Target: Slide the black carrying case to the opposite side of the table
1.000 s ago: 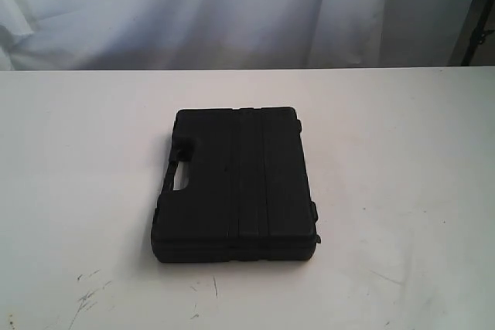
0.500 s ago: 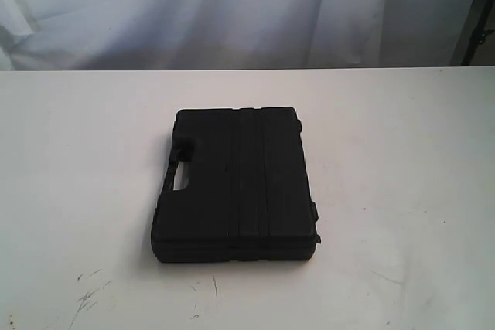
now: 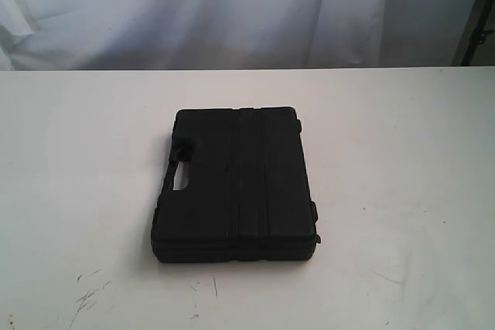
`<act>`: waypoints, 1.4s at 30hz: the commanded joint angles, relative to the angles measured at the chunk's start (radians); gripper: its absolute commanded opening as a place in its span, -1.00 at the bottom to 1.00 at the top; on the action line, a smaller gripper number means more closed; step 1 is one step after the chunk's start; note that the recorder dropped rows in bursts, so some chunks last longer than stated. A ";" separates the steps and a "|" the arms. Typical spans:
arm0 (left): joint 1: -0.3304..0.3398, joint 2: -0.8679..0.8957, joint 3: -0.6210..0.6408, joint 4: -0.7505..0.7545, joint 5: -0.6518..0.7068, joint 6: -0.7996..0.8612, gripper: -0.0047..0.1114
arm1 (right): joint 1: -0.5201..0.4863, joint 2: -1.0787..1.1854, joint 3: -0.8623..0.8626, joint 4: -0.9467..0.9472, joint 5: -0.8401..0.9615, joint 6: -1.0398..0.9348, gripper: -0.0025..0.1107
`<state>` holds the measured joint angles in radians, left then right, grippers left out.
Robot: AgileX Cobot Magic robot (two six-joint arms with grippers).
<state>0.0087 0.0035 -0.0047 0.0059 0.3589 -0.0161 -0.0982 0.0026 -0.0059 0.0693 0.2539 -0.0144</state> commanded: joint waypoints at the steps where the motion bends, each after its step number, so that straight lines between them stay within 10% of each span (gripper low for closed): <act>1: 0.003 -0.004 0.005 0.003 -0.014 -0.007 -0.92 | -0.005 -0.003 0.006 -0.001 0.006 0.002 -0.96; 42: 0.003 -0.004 0.005 0.003 -0.014 -0.007 -0.92 | -0.005 -0.003 0.006 -0.001 0.092 -0.031 -0.96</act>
<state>0.0087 0.0035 -0.0047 0.0059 0.3589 -0.0161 -0.0982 0.0026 -0.0038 0.0693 0.3443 -0.0334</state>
